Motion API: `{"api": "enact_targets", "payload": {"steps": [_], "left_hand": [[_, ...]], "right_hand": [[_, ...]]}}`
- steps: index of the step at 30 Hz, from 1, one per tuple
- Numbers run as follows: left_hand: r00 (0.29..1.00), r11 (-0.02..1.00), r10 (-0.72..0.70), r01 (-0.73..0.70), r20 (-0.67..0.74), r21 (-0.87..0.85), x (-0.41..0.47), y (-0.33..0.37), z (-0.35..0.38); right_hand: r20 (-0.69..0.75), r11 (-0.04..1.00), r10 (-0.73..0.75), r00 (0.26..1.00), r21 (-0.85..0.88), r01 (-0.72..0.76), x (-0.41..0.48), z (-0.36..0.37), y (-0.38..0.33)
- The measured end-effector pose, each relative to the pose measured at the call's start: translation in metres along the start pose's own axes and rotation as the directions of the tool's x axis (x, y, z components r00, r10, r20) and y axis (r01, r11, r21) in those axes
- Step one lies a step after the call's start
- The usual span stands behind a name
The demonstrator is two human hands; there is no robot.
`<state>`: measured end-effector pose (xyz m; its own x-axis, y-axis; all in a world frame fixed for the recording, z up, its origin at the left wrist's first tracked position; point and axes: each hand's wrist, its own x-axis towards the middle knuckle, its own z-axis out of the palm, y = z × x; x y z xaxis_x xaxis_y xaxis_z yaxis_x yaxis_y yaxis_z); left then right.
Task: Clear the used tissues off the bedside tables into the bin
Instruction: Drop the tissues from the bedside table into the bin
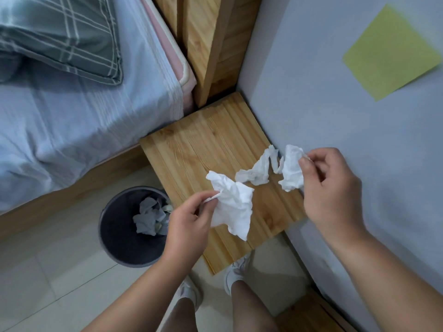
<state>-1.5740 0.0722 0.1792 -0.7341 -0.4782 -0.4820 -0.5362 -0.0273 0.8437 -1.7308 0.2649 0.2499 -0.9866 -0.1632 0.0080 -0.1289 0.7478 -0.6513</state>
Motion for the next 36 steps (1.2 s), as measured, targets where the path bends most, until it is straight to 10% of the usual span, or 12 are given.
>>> {"api": "enact_targets", "payload": {"steps": [8,15,27,36], "left_hand": [[0.929,0.976,-0.203,0.167,-0.309,-0.141,-0.027,-0.068,-0.119],[0.792,0.911,-0.406,0.389,-0.456,-0.135,-0.026,-0.162,-0.189],[0.717,0.762,-0.633,0.643,-0.292,-0.073,-0.006,-0.250,-0.190],[0.810,0.831,-0.542,0.556,-0.223,-0.001,-0.024,-0.192,-0.155]], "right_hand": [[0.259,0.932,-0.088,0.962,0.363,-0.013,-0.056,0.080,-0.115],[0.612,0.956,0.038,0.790,0.209,-0.207,-0.120,0.228,-0.142],[0.843,0.925,0.346,0.412,-0.233,-0.300,-0.161,0.339,-0.085],[0.847,0.934,0.305,0.435,-0.177,-0.310,-0.148,0.271,-0.077]]}}
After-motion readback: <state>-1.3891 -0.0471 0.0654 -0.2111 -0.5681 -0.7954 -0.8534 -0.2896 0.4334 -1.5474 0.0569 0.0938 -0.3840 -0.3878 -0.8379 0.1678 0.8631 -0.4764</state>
